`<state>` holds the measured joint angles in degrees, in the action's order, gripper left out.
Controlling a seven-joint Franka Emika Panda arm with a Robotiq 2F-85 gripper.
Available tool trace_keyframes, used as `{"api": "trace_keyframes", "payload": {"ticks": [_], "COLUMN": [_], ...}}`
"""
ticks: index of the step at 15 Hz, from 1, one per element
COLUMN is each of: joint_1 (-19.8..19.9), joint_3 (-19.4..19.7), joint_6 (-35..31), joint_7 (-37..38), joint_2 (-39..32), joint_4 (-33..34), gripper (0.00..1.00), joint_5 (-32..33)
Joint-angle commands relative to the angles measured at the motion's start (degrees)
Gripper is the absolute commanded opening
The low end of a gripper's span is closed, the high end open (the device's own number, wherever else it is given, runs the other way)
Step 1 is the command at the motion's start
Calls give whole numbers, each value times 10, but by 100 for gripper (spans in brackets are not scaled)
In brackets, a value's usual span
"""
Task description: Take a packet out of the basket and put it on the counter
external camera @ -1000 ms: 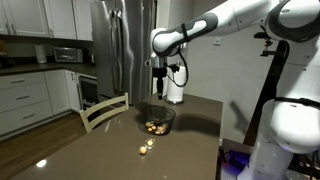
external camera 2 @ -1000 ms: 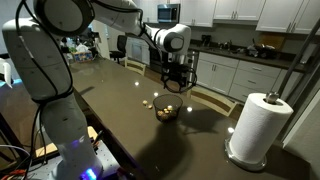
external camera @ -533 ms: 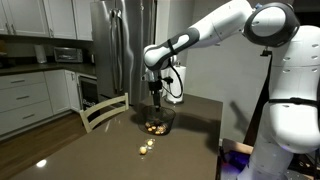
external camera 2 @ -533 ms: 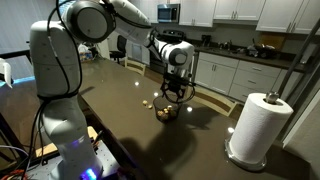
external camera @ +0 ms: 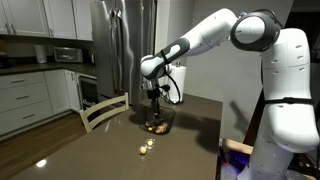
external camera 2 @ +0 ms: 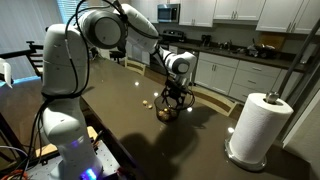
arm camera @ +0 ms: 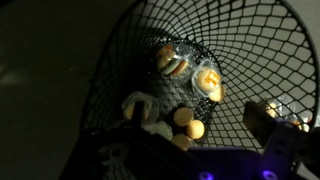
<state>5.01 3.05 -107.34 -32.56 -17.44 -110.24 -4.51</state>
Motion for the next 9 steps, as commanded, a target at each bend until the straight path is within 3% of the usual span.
{"api": "trace_keyframes", "payload": {"ticks": [1,9], "joint_1": [16,13], "joint_3": [-17,-28], "joint_6": [15,50], "joint_7": [-12,9], "joint_2": [-20,-48], "joint_4": [16,14], "gripper": [100,100], "joint_5": [-14,-12]}}
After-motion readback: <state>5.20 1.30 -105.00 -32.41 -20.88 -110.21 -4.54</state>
